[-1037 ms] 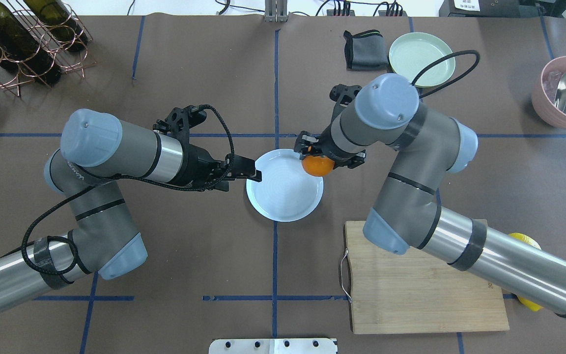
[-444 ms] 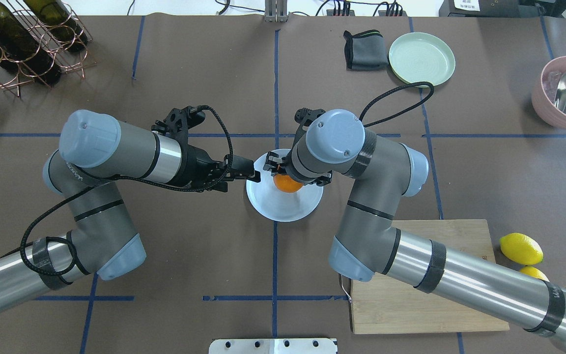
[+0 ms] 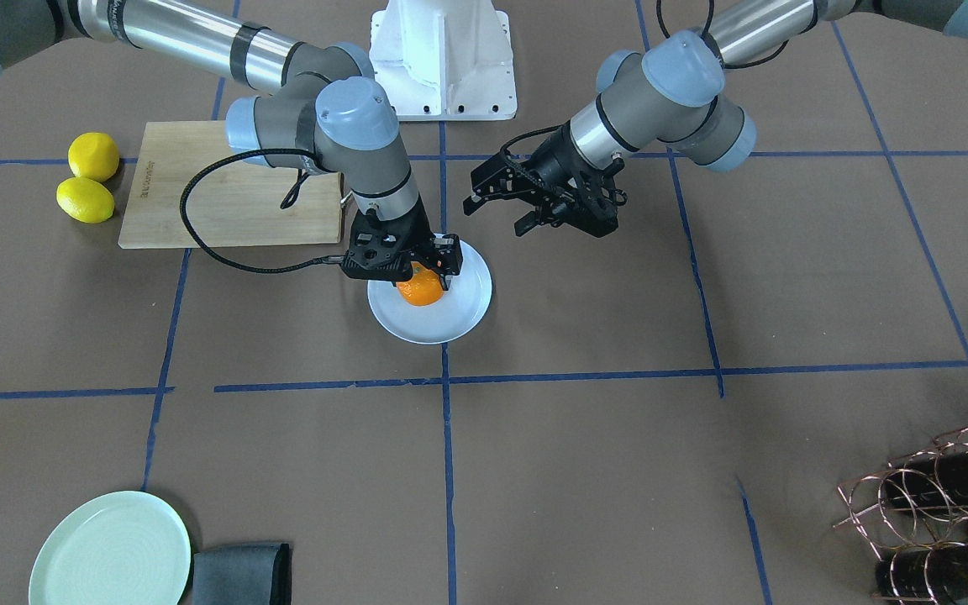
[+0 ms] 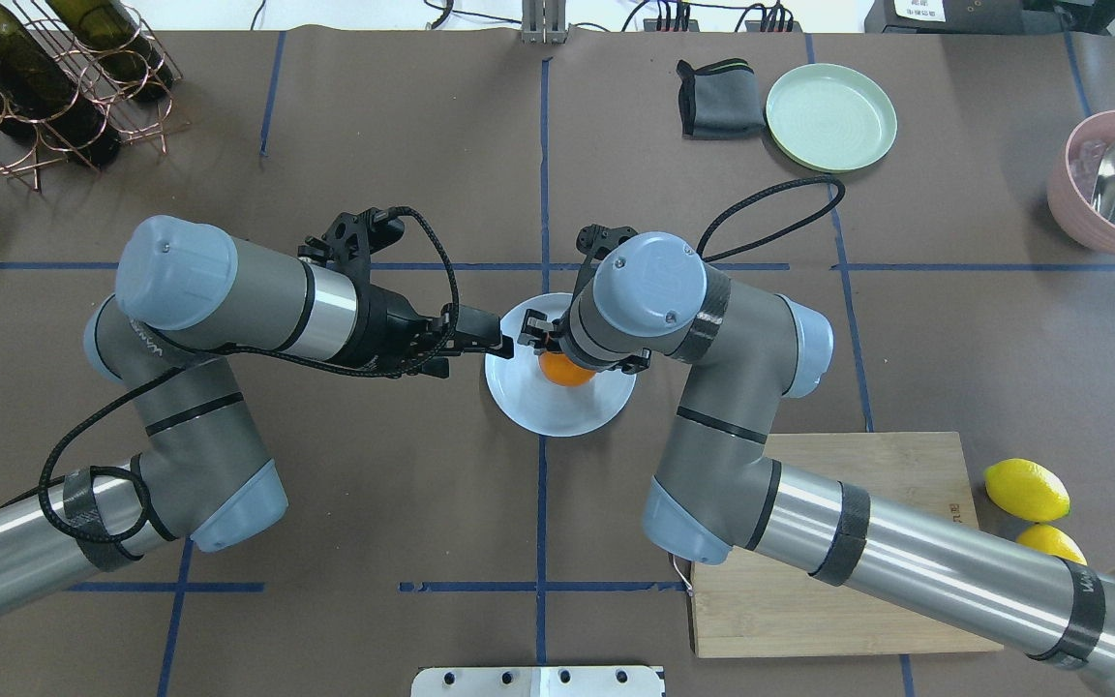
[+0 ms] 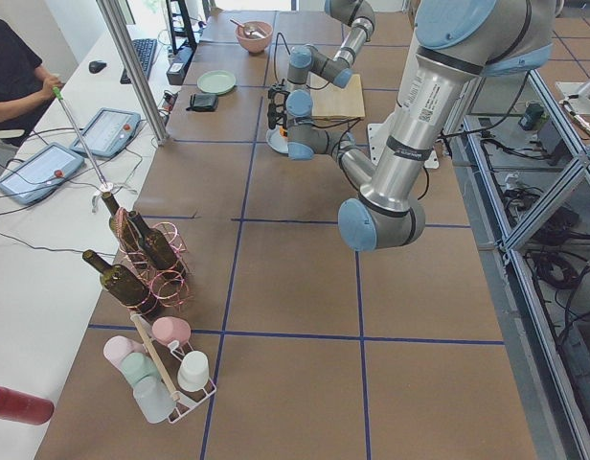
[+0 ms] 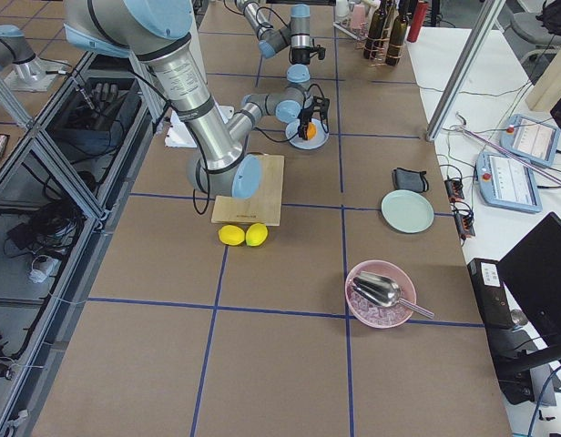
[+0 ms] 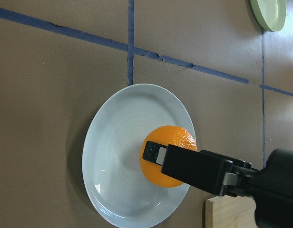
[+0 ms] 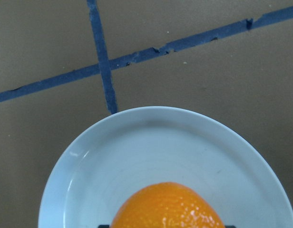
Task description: Pick orange to plate
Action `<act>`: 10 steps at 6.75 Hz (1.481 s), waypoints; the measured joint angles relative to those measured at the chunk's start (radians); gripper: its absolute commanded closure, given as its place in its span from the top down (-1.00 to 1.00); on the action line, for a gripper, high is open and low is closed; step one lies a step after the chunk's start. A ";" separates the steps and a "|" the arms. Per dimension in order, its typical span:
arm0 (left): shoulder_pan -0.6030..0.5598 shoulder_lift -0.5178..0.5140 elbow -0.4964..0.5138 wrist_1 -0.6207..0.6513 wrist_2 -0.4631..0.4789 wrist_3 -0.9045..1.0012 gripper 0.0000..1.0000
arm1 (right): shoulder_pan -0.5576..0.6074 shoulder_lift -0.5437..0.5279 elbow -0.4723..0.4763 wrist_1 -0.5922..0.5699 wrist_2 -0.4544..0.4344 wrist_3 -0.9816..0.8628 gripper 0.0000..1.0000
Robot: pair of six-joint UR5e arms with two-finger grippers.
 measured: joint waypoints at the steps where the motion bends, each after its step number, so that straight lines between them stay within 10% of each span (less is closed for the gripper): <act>1: -0.032 0.024 -0.032 0.002 -0.009 0.003 0.98 | 0.002 -0.001 0.013 0.000 0.001 0.002 1.00; 3: -0.156 0.117 -0.082 0.003 -0.121 0.076 0.98 | 0.057 -0.046 0.124 -0.008 0.069 0.003 1.00; 6: -0.432 0.313 -0.089 0.012 -0.339 0.460 0.98 | 0.361 -0.320 0.349 -0.011 0.424 -0.115 1.00; 10: -0.789 0.476 -0.073 0.377 -0.367 1.331 0.98 | 0.780 -0.659 0.348 -0.096 0.562 -0.938 1.00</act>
